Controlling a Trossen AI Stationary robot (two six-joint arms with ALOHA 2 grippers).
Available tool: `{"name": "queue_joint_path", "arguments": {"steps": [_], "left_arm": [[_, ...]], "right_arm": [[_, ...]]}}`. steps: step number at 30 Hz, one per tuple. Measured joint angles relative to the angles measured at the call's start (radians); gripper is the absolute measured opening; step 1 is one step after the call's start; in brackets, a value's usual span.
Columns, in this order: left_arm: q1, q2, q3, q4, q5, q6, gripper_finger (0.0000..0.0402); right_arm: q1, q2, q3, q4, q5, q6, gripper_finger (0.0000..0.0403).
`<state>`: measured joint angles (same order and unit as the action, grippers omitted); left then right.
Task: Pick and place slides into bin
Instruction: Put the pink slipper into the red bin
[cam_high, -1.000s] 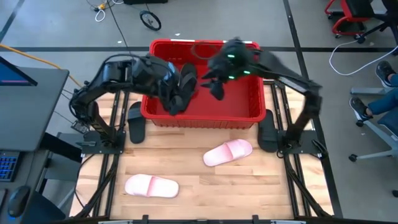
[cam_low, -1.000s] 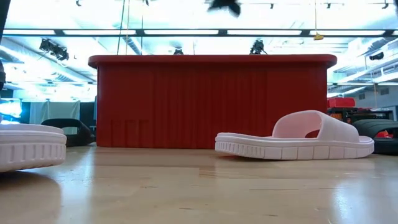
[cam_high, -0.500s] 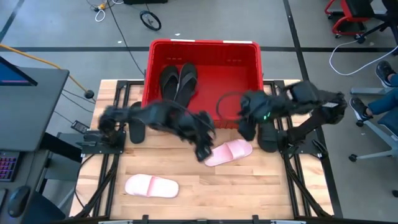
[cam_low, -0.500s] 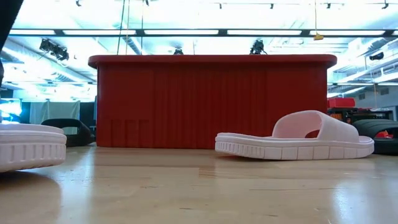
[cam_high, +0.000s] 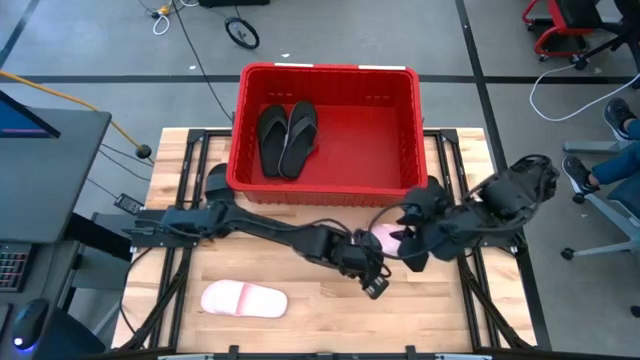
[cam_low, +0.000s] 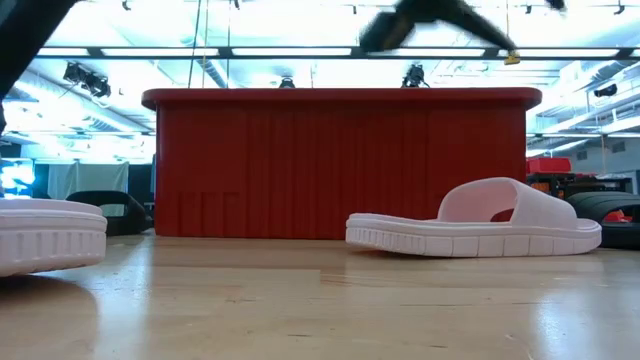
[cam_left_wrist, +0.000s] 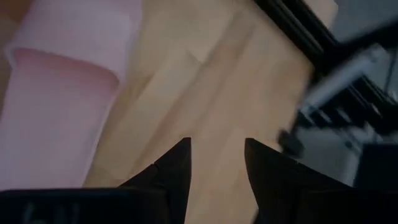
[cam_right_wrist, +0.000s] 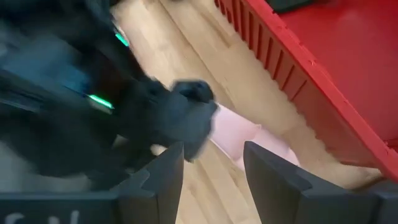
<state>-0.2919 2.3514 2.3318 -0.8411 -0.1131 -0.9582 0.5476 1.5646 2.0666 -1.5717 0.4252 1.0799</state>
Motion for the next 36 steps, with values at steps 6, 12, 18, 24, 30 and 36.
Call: {"name": "queue_joint_path", "arguments": {"steps": [6, 12, 18, 24, 30, 36], "left_arm": [[0.022, 0.109, 0.000, 0.079, -0.073, -0.084, 0.0144], [0.067, 0.173, 0.000, 0.139, -0.095, -0.099, 0.0150], [0.093, 0.182, 0.002, 0.135, -0.059, -0.077, 0.0146], [0.081, 0.179, 0.002, 0.100, -0.002, -0.070, 0.0132], [0.069, 0.177, 0.001, 0.057, -0.031, -0.067, 0.0126], [0.094, 0.177, 0.001, 0.039, -0.088, -0.066, 0.0136]], "right_arm": [[0.045, 0.000, 0.000, 0.001, 0.012, 0.044, 0.0173], [0.046, -0.001, 0.000, 0.002, 0.027, 0.041, 0.0173], [0.044, -0.001, 0.000, 0.001, 0.029, 0.018, 0.0173], [0.044, -0.001, 0.000, 0.001, 0.029, -0.002, 0.0173], [0.044, -0.001, 0.000, 0.001, 0.028, -0.030, 0.0173], [0.044, -0.001, 0.000, 0.001, 0.028, -0.032, 0.0173]]}}
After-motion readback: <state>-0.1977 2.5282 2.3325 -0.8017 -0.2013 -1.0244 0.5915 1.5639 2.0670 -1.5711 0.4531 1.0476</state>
